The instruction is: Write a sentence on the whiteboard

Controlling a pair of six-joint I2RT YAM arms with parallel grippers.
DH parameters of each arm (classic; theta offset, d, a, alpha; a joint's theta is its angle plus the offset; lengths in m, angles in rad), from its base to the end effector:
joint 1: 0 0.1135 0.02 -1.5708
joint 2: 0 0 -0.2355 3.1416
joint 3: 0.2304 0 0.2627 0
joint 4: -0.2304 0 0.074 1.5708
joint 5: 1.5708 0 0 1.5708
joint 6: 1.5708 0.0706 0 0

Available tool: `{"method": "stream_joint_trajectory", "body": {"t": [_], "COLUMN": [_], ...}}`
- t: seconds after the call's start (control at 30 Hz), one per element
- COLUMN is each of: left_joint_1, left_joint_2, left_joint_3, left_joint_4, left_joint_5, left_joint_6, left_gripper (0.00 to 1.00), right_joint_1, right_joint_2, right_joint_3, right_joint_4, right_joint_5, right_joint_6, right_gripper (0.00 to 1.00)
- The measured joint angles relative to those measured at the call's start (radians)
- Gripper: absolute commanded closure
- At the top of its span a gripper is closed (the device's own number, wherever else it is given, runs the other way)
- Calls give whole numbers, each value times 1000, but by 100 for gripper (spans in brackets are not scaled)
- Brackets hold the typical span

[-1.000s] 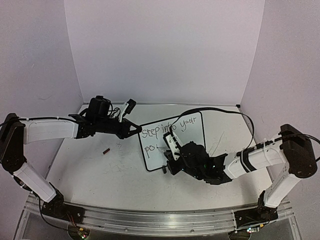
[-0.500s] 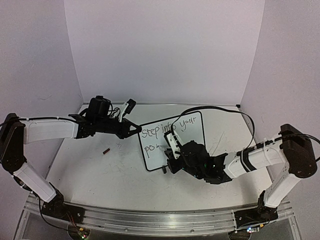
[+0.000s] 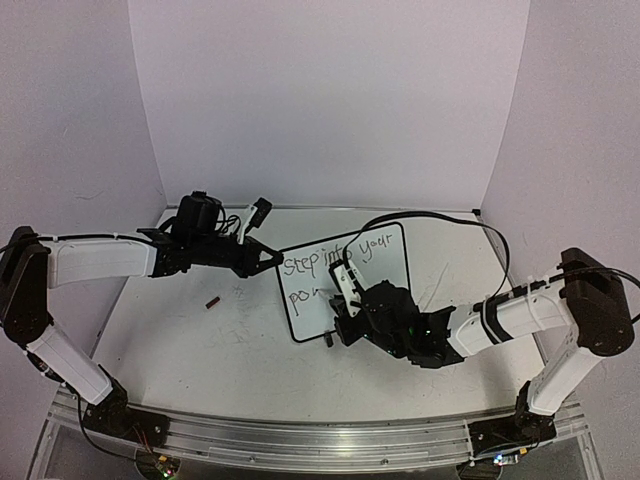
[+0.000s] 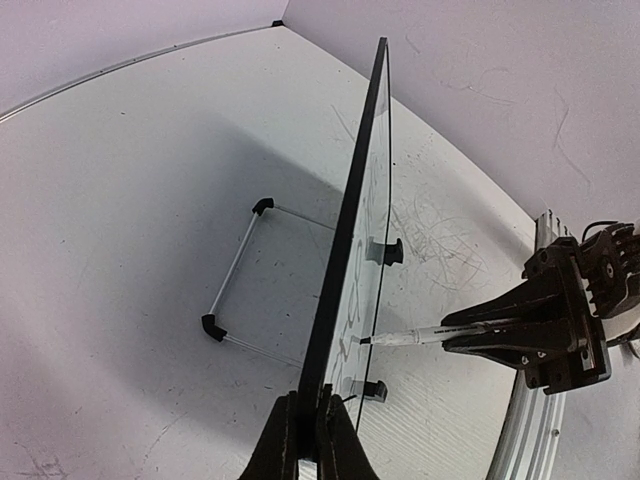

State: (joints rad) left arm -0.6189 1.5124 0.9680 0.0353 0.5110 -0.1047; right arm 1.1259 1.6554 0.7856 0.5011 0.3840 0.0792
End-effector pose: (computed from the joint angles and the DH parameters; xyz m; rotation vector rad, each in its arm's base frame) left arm 0.2850 -0.2454 0.2014 0.8574 1.9766 -0.9628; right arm 0.1878 0.3323 0.1411 -0.7376 1.7901 0.4384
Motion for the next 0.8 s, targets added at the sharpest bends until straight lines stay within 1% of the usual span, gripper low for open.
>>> {"method": "stream_joint_trajectory", "body": {"t": [0.8], "left_joint_1": [0], "left_joint_2": [0], "left_joint_3": [0], "left_joint_4": [0], "left_joint_5": [-2], "left_joint_6": [0], "left_gripper": [100], "right_joint_1": [-6], "right_joint_2": [-5], "right_joint_3": [0], "right_joint_4": [9], "right_joint_5": [7], "right_joint_6": [8], "right_gripper": [100]}}
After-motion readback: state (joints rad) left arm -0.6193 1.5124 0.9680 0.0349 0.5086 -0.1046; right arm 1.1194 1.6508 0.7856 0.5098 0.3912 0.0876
